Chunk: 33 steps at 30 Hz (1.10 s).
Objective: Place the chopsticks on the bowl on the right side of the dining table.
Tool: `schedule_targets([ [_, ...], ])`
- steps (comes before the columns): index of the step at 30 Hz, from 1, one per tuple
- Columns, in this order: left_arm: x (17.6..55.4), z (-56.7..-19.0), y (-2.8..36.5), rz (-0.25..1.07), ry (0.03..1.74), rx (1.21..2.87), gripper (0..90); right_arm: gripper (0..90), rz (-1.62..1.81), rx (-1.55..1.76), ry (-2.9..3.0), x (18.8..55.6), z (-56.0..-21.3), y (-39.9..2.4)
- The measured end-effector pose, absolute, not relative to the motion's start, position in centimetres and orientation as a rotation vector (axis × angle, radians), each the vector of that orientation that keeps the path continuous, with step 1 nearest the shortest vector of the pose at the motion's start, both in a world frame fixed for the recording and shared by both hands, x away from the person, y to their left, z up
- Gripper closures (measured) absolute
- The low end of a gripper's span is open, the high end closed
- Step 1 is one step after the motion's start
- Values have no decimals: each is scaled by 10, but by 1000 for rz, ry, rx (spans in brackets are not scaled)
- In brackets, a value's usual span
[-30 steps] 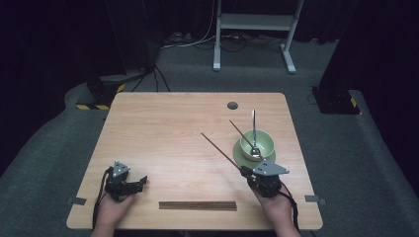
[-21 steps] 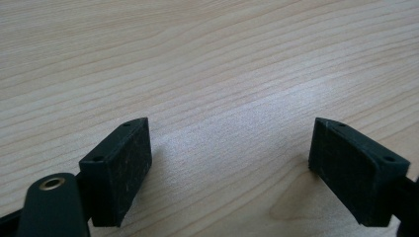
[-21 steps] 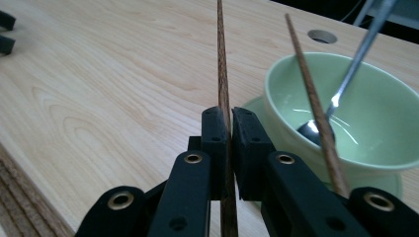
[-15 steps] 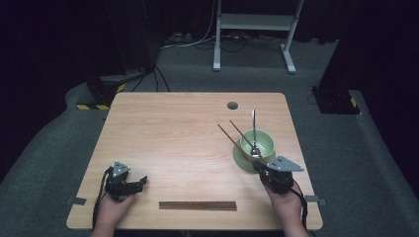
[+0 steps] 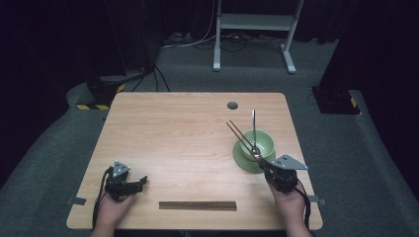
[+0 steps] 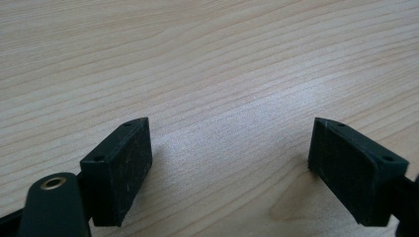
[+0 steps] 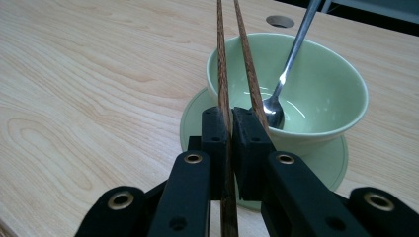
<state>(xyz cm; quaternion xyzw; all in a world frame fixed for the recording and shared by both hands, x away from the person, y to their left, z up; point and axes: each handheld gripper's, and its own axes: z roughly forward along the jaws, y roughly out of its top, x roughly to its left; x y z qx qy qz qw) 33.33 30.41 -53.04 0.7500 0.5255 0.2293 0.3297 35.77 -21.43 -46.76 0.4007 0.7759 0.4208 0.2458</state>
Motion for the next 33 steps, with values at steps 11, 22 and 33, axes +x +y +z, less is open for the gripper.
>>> schedule_targets([
  [11,333,-530,304,601,1374,1962,173,845,1130,1107,2103,359,-469,-216],
  [22,333,-530,304,602,1373,1963,174,840,1111,1099,2100,361,-471,-215],
  [33,333,-530,304,602,1373,1963,175,733,1120,1084,2091,360,-470,-215],
])
